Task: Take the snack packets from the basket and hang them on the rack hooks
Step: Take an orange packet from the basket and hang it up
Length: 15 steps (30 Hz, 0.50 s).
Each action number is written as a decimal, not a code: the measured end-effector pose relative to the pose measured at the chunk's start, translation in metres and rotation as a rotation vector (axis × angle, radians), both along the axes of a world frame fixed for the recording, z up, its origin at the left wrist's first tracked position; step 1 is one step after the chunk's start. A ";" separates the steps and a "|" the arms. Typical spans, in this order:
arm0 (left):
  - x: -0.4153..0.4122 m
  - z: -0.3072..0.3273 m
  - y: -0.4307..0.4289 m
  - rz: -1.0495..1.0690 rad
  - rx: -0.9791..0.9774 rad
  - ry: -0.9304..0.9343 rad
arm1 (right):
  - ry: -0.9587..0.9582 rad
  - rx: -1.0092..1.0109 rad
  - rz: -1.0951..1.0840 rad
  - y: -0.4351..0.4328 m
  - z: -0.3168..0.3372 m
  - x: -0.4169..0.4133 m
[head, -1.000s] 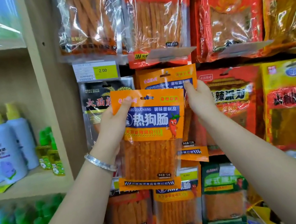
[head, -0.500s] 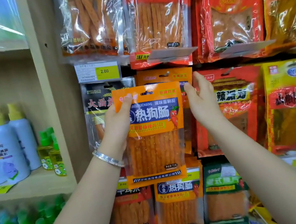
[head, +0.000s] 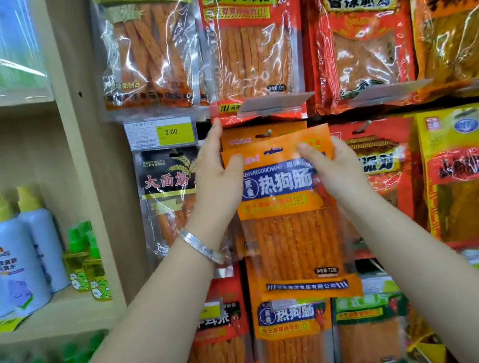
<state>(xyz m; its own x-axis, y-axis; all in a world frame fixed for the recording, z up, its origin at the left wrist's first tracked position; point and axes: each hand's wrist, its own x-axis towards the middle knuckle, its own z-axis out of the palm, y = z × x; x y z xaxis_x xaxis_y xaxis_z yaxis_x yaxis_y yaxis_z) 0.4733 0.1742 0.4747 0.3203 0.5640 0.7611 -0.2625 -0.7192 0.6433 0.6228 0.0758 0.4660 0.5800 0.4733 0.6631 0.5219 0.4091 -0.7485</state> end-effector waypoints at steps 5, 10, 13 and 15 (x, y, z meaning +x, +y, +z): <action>0.007 0.010 -0.007 -0.002 0.191 0.089 | 0.026 0.020 -0.055 0.008 0.019 0.002; 0.007 0.008 -0.004 -0.022 0.160 0.104 | 0.093 -0.020 -0.064 0.015 0.028 0.001; 0.006 0.006 -0.002 -0.032 0.157 0.108 | 0.118 -0.036 -0.058 0.018 0.027 0.003; 0.008 0.002 0.000 -0.056 0.153 0.122 | 0.129 -0.040 -0.061 0.022 0.026 0.004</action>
